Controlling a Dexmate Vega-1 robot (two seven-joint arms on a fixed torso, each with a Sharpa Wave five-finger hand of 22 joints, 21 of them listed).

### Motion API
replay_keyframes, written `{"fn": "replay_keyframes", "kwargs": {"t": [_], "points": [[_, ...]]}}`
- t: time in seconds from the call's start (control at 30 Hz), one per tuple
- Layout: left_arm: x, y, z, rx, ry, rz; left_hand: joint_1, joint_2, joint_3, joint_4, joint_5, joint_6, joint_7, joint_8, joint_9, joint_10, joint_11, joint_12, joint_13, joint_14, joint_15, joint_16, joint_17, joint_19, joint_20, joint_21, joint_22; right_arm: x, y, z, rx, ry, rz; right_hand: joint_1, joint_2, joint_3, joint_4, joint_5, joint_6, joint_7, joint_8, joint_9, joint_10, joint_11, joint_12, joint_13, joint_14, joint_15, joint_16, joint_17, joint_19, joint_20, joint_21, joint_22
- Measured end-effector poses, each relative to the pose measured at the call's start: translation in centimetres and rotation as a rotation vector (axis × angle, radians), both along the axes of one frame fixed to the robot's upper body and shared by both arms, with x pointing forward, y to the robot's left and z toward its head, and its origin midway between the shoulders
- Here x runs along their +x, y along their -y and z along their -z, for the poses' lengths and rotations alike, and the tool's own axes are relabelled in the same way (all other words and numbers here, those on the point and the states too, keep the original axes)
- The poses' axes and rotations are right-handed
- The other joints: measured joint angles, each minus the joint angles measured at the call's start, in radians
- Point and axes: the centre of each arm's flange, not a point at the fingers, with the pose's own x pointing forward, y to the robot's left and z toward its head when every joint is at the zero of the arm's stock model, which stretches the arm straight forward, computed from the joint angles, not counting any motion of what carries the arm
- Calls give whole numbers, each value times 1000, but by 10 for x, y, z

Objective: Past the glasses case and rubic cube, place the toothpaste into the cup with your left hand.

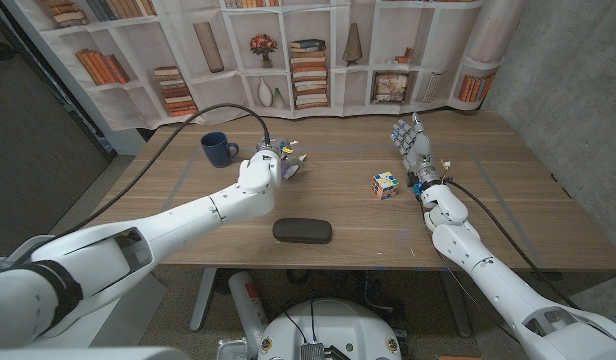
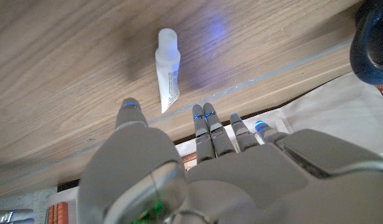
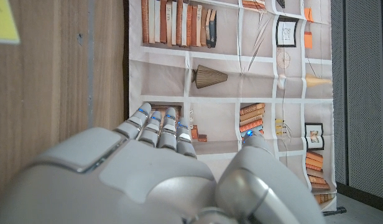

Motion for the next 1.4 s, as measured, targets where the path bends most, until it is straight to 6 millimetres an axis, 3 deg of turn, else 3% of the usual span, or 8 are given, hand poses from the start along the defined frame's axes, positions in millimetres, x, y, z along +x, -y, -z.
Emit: {"fn": "replay_keyframes", "kwargs": {"t": [0.73,1.4], "points": [[7,13,12,46,-19,-43,12,12,0,0,7,20,2,0,0,16,5,0,0,16,5,0,0,0,0,0,0,5,1,4,7,-9,-8,-7,7,-4,-4,0,0,0,0,0,0,0,0,0,0,0,0,0,4,4,-8,5],[9,15,21,62,-31,-69,28,20,0,0,10,50,-4,0,0,38,-5,-6,0,27,-6,0,0,0,0,0,0,8,0,9,10,-18,-15,-7,7,-4,-4,0,0,0,0,0,0,0,0,0,0,0,0,0,4,3,-12,5]]}}
